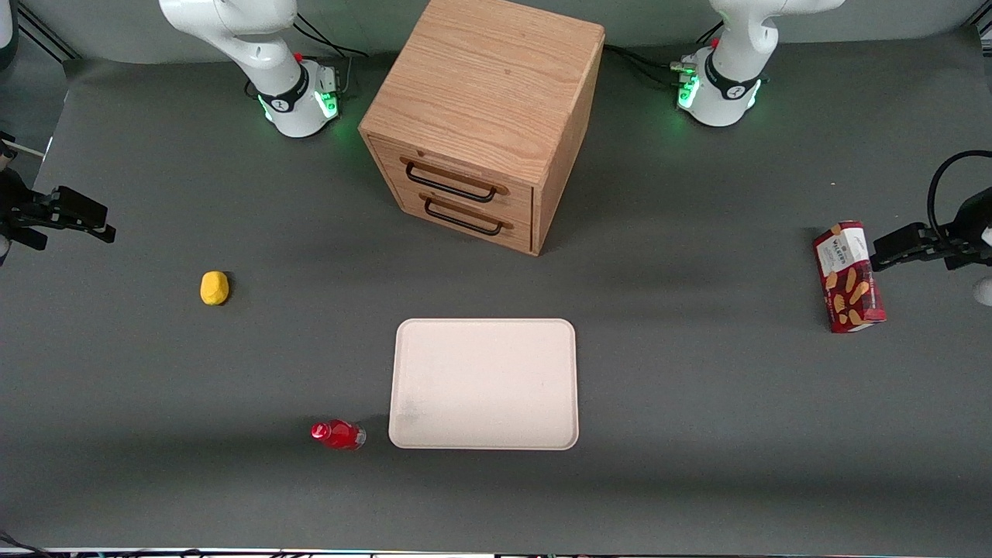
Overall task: Place coke bottle on tray
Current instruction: 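Move the right gripper toward the red Coca-Cola bottle beside the tray, then lower the open right gripper around the red Coca-Cola bottle, then close the right gripper on the bottle's cap end and lift it, then carry the held bottle over the white tray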
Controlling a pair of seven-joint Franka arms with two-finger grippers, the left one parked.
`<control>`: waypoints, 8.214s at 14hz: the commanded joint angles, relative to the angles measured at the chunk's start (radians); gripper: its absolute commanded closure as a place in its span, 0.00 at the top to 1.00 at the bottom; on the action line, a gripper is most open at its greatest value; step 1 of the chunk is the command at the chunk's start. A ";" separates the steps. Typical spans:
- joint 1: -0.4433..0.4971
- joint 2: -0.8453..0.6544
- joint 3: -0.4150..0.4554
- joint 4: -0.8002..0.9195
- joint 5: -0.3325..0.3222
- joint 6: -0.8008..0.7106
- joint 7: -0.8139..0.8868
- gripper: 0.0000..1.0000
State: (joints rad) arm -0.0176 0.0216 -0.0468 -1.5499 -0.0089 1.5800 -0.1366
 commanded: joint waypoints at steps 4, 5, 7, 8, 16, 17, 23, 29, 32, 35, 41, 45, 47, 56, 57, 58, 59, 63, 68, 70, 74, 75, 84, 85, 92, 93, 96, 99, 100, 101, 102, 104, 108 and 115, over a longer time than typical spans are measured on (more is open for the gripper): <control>0.002 0.030 0.001 0.037 -0.002 -0.021 -0.015 1.00; 0.020 0.044 0.002 0.051 0.006 -0.020 -0.005 1.00; 0.083 0.133 0.007 0.175 -0.002 -0.023 0.015 1.00; 0.102 0.164 0.007 0.210 0.000 -0.021 0.035 1.00; 0.257 0.423 0.001 0.499 -0.002 -0.063 0.283 1.00; 0.272 0.441 0.002 0.516 -0.002 -0.060 0.319 1.00; 0.314 0.492 0.008 0.531 0.000 -0.025 0.362 1.00; 0.308 0.570 0.008 0.548 0.001 0.084 0.312 1.00; 0.300 0.601 -0.001 0.585 0.000 0.089 0.219 1.00; 0.289 0.607 -0.001 0.583 0.003 0.115 0.216 1.00; 0.269 0.688 -0.001 0.576 0.007 0.251 0.221 1.00; 0.268 0.747 -0.001 0.570 0.026 0.371 0.224 1.00; 0.266 0.771 -0.001 0.568 0.066 0.408 0.221 1.00; 0.258 0.833 0.002 0.471 0.096 0.595 0.235 1.00; 0.261 0.834 0.002 0.471 0.098 0.595 0.238 1.00; 0.265 0.834 0.002 0.470 0.098 0.595 0.239 1.00; 0.265 0.836 0.005 0.470 0.099 0.595 0.250 1.00; 0.275 0.836 0.007 0.470 0.098 0.589 0.258 1.00; 0.277 0.831 0.007 0.470 0.092 0.580 0.256 0.70; 0.280 0.828 0.007 0.471 0.089 0.580 0.256 0.58; 0.283 0.827 0.007 0.473 0.089 0.537 0.258 0.30; 0.283 0.824 0.007 0.473 0.087 0.535 0.258 0.21; 0.286 0.724 0.007 0.491 0.012 0.301 0.255 0.00; 0.288 0.703 0.007 0.491 0.010 0.260 0.253 0.00; 0.281 0.497 -0.001 0.476 -0.005 0.011 0.198 0.00; 0.280 0.468 -0.004 0.478 -0.005 -0.020 0.187 0.00; 0.280 0.393 -0.016 0.478 -0.005 -0.067 0.144 0.00; 0.280 0.377 -0.018 0.481 0.006 -0.072 0.123 0.00; 0.284 0.380 -0.013 0.493 0.006 -0.072 0.133 0.00; 0.289 0.385 -0.001 0.504 0.006 -0.071 0.146 0.00; 0.316 0.399 0.011 0.539 0.006 -0.071 0.200 0.00; 0.372 0.431 0.019 0.583 0.007 -0.066 0.325 0.00; 0.465 0.500 0.041 0.643 0.006 -0.044 0.569 0.00; 0.478 0.552 0.041 0.643 0.006 0.050 0.604 0.00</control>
State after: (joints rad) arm 0.4654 0.5266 -0.0056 -0.9532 -0.0001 1.6029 0.4483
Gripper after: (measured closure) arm 0.683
